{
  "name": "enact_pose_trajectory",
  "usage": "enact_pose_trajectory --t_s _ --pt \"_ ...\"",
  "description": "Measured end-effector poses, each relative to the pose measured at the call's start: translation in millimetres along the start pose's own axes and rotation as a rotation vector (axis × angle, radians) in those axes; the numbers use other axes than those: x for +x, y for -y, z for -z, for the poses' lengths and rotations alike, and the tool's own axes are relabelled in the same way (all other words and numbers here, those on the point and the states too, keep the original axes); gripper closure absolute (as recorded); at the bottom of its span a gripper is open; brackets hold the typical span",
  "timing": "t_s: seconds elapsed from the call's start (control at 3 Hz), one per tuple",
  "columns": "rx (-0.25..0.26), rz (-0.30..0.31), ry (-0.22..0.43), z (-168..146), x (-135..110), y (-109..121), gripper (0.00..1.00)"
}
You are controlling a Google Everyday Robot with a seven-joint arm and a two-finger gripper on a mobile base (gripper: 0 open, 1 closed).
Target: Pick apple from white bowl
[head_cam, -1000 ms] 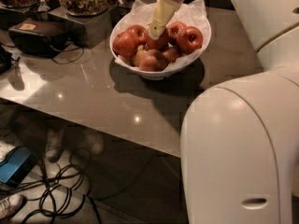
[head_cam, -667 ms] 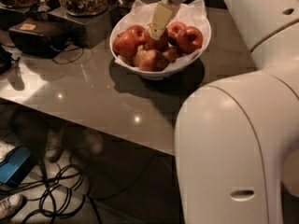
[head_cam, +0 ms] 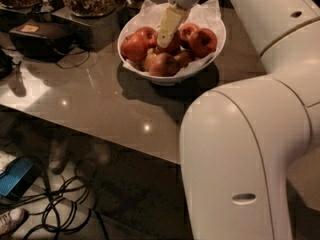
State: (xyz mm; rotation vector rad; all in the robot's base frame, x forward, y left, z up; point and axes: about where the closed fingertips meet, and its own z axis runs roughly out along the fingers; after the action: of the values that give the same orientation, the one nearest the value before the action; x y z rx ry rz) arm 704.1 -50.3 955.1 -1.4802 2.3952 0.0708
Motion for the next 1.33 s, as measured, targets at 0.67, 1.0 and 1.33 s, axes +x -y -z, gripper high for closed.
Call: enact_pose_trajectory --t_s 0.67,1.0,1.33 --pt "-0.034 0.004 -0.014 -18 -2 -3 0.4" --pt "-0.053 0.004 -0.026 -30 2 -3 0.55" --pt "-0.034 0.005 -0.001 -34 -6 2 0.79"
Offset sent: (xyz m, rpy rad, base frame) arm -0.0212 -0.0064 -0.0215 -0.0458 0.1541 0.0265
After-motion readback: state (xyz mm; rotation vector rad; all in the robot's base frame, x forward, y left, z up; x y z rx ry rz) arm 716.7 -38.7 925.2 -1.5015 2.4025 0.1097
